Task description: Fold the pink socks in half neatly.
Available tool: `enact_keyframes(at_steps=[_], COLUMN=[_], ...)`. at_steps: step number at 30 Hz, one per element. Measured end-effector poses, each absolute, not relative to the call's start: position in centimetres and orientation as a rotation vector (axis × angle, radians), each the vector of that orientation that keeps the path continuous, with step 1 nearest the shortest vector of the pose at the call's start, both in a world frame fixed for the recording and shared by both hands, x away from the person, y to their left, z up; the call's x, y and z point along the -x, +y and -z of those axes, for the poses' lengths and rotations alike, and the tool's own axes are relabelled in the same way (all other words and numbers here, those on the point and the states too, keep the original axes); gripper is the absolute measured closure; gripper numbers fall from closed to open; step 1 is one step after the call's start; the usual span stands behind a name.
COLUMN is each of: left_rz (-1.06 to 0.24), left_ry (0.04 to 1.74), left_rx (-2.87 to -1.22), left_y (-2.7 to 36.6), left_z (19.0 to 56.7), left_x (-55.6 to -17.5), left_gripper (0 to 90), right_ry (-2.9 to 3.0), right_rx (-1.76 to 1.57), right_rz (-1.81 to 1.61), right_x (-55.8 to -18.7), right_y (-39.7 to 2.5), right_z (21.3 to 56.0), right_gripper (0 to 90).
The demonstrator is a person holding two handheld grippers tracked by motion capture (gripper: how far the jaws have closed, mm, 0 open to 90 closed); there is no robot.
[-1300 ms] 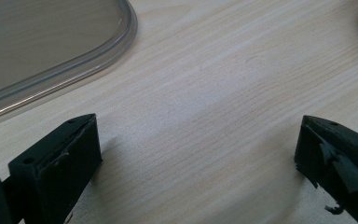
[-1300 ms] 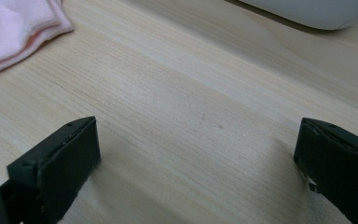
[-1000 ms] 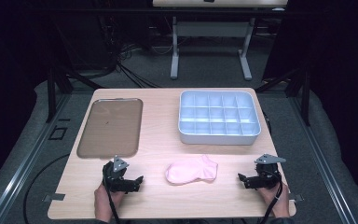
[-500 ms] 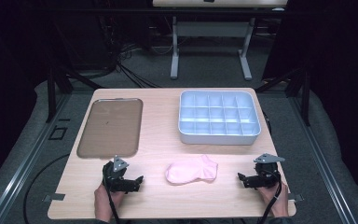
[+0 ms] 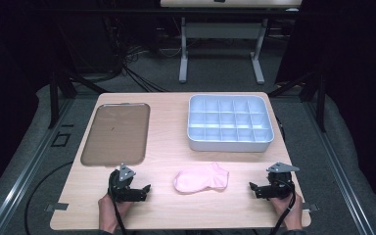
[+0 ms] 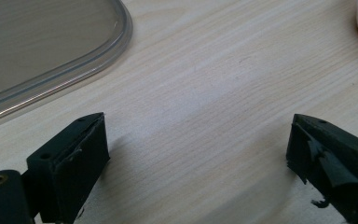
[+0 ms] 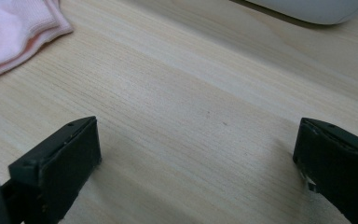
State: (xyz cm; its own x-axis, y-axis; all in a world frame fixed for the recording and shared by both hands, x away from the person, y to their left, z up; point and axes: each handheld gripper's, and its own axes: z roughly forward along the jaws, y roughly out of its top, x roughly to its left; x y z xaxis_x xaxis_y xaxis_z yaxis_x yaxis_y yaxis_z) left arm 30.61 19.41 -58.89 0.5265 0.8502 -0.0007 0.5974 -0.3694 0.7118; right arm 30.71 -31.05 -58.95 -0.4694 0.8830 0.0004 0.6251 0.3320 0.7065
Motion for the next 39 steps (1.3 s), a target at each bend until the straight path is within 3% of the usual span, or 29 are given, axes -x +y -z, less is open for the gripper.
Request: enact_keyframes(at_steps=[7,21,39], left_rz=[-0.451,-0.359,-0.276], left_ry=[1.035,0.85,0.821], left_rx=[-1.999,-2.066,-2.173], left_y=[16.8,9.4,2.5], left_z=[55.7,53.9,56.6], left_x=[-30.1,-31.8,-33.6], left_gripper=[27.1,87.2,89.7], right_ry=[2.213,2.199,2.185], right_rx=[-1.338,-1.343,-1.354], right_rz=[-0.921,-0.927,-0.931], right_x=[-30.7,-30.6,-30.6], right_y=[-31.1,-31.2,-31.2], right_z=[59.0,59.0,59.0], right_gripper=[0.2,2.2,3.6])
